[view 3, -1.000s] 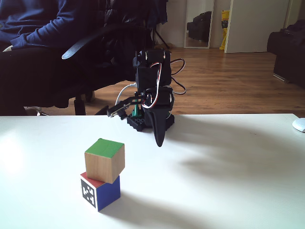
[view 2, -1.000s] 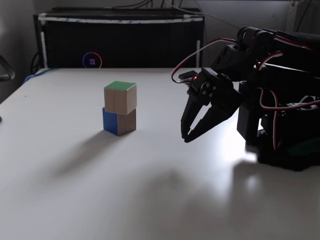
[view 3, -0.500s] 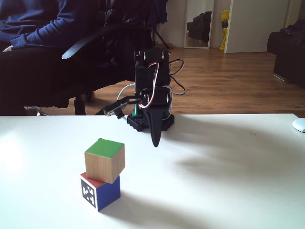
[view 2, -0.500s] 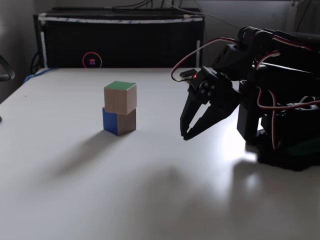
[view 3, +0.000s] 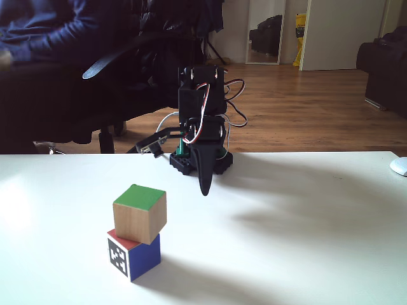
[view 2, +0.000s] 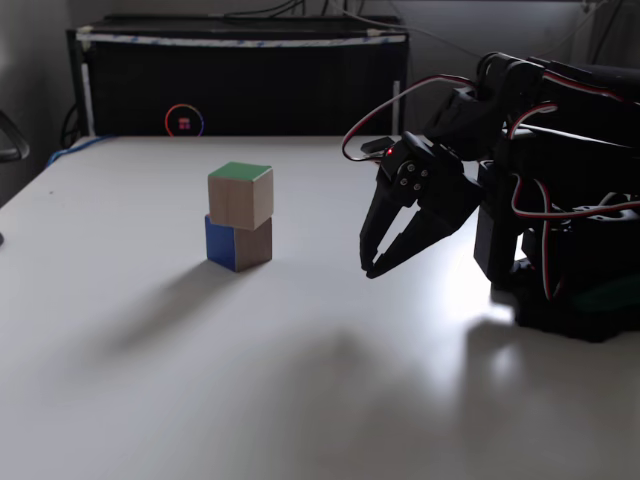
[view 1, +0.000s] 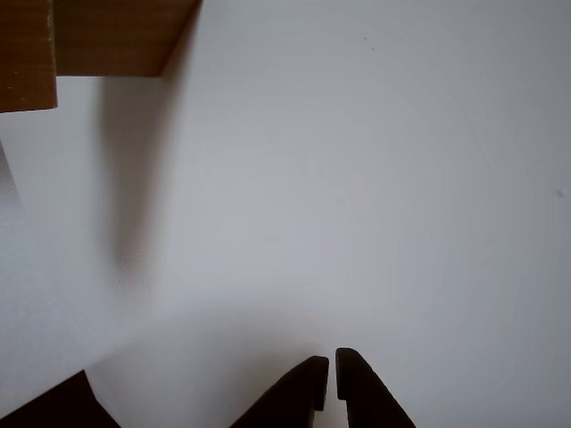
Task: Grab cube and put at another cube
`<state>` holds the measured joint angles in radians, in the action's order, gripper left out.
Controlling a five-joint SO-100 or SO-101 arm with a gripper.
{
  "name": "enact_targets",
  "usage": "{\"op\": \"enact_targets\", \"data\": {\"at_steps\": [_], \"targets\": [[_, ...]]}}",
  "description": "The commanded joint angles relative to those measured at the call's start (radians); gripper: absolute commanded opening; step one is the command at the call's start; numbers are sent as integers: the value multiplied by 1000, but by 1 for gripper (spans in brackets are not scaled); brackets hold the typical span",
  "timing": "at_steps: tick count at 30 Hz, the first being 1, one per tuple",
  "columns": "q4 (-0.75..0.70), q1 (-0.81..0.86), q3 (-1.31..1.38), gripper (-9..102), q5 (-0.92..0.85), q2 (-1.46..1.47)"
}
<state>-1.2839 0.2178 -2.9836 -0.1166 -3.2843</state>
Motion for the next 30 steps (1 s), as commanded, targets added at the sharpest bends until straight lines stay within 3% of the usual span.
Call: {"op": "enact_targets", "data": {"at_steps": [1, 30], "targets": [[-8, 5, 15, 0, -5, -5], [-8, -25, 15, 0, -31, -5]]}}
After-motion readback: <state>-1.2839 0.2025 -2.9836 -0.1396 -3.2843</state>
